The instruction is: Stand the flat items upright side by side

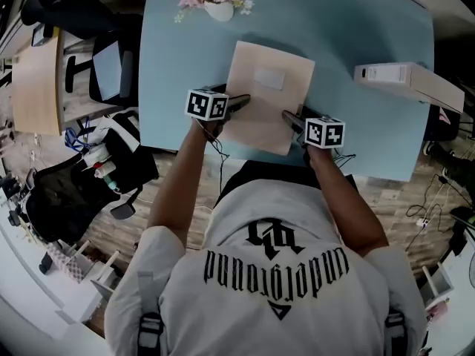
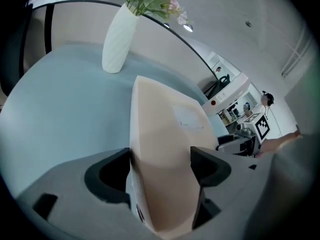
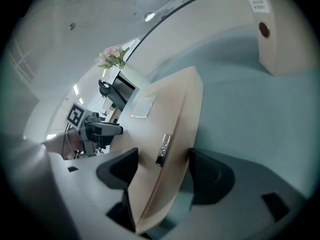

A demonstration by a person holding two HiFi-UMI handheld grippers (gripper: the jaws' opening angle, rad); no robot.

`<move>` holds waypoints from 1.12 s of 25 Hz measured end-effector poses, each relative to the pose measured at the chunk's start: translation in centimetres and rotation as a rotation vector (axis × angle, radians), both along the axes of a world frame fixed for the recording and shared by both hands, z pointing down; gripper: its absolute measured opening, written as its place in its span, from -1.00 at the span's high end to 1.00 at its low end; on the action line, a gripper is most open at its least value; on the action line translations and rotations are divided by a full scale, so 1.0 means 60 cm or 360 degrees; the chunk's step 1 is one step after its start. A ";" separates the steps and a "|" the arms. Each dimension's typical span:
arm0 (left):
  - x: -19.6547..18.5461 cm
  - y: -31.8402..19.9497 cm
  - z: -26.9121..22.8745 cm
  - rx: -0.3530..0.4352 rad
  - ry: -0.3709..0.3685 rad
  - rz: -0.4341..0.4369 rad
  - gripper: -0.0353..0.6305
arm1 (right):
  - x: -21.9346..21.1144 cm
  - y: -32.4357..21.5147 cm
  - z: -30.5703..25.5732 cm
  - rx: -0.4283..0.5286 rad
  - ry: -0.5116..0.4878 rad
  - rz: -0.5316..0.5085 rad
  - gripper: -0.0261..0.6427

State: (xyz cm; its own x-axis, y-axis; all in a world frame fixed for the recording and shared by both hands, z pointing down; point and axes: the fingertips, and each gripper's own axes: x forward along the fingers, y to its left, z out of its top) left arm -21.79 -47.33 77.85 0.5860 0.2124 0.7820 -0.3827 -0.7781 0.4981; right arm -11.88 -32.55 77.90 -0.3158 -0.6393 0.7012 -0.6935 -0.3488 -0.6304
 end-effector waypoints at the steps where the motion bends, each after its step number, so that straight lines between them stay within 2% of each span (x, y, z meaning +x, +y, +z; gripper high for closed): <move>1: 0.000 0.000 0.002 -0.0016 0.0001 -0.0004 -0.28 | -0.001 -0.001 0.000 -0.0002 -0.0013 -0.0005 -0.04; 8: 0.002 0.001 0.002 -0.0015 0.0017 -0.0035 -0.26 | 0.002 -0.003 -0.001 -0.0013 -0.0021 -0.0001 0.01; 14: -0.004 0.022 -0.039 0.0054 0.0077 -0.0072 -0.26 | 0.009 0.004 -0.043 0.0038 0.0128 -0.0071 0.04; 17: -0.006 0.035 -0.079 0.0145 0.0140 -0.0076 -0.26 | 0.012 0.011 -0.076 0.0099 0.0221 -0.0120 0.05; 23: -0.006 0.040 -0.189 0.0418 0.0311 -0.0069 -0.24 | 0.017 0.010 -0.175 0.0283 0.0508 -0.0192 0.07; 28: -0.021 0.072 -0.256 0.0559 0.0401 -0.0075 -0.24 | 0.006 0.038 -0.243 0.0357 0.0691 -0.0209 0.08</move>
State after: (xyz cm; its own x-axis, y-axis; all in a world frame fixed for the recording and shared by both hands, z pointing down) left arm -23.04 -43.04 62.49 0.7707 -0.0727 0.6331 -0.3222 -0.9016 0.2887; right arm -11.51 -30.29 63.35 -0.1134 -0.7635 0.6358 -0.9373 -0.1300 -0.3233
